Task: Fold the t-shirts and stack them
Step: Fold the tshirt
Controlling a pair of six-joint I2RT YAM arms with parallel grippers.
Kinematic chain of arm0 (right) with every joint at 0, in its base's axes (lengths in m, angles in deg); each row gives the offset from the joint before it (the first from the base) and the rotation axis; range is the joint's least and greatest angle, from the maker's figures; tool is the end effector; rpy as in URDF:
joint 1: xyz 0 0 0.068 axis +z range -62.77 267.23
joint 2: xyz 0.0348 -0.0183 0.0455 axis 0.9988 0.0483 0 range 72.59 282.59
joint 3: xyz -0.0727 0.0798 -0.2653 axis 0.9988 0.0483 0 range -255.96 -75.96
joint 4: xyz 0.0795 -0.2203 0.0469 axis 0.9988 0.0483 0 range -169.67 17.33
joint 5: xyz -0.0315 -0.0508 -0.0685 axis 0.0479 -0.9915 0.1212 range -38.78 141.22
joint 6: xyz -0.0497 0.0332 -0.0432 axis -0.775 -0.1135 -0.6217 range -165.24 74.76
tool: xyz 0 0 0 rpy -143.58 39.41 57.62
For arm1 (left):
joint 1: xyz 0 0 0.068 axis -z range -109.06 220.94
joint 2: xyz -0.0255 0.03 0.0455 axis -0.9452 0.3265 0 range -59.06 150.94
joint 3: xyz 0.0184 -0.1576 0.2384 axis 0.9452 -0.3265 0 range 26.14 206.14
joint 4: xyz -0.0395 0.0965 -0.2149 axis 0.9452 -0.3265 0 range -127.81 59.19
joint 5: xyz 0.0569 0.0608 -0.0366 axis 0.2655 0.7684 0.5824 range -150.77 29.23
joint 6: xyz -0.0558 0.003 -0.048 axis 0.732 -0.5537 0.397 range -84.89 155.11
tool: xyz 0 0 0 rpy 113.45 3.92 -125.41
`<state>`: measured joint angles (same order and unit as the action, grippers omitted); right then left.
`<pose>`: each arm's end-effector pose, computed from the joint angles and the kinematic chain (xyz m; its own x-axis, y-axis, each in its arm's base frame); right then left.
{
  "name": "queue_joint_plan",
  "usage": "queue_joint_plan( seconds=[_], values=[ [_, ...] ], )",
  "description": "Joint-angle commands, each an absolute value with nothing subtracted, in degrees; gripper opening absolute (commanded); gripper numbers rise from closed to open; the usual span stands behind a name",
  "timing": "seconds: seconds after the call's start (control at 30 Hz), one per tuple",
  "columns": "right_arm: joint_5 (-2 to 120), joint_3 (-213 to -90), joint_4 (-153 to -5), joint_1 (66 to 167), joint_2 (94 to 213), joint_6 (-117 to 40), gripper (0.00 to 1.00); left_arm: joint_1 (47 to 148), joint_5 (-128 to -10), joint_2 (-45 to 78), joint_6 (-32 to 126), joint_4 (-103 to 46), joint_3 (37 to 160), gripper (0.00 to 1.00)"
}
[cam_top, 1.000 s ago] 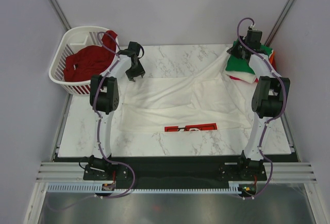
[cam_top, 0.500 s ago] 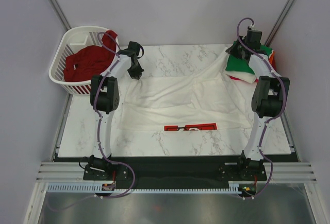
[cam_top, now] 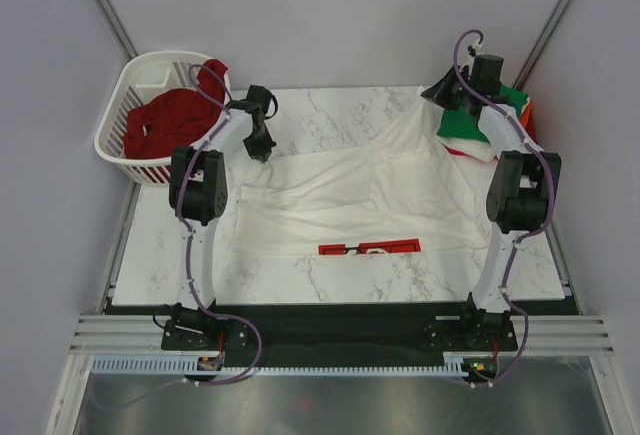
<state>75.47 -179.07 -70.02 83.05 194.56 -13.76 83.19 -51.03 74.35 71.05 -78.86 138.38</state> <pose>0.5103 -0.0120 0.2727 -0.5592 0.5184 -0.6470 -0.0016 0.7797 0.6262 0.4775 -0.0930 0.1658 -0.8280 -0.4122 -0.3802 -0.4144 0.9065 -0.0802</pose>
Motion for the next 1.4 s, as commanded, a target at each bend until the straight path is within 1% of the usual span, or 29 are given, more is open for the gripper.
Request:
queue_joint_plan(
  seconds=[0.0, 0.17, 0.27, 0.53, 0.7, 1.03, 1.23, 1.37],
  values=[
    [79.1, -174.9, -72.9, 83.4, 185.6, -14.2, 0.0, 83.1, -48.0, 67.4, 68.2, -80.8, 135.8, 0.02],
    [77.6, -164.9, -73.1, 83.4, 178.2, -15.8, 0.0, 83.1, -46.0, 61.3, 67.9, -80.8, 130.4, 0.02],
    [77.4, -161.1, -73.1, 83.4, 173.3, -16.0, 0.0, 83.2, -45.6, 59.1, 67.2, -80.8, 128.4, 0.02],
    [76.2, -154.6, -71.9, 83.4, 165.6, -16.9, 0.0, 84.1, -46.4, 54.2, 66.4, -80.8, 125.0, 0.02],
    [70.4, -149.4, -69.5, 83.4, 159.1, -17.9, 0.0, 86.1, -45.5, 50.5, 66.2, -80.9, 121.4, 0.02],
    [60.4, -137.8, -67.5, 83.3, 144.9, -15.6, 0.0, 89.1, -41.1, 40.4, 67.1, -80.8, 109.4, 0.02],
    [53.2, -134.0, -62.4, 83.3, 136.8, -13.8, 0.0, 90.5, -38.0, 34.3, 66.9, -81.3, 104.2, 0.02],
    [51.6, -131.8, -59.0, 83.3, 133.2, -13.2, 0.0, 91.1, -38.2, 30.8, 67.7, -81.7, 100.8, 0.02]
  ],
)
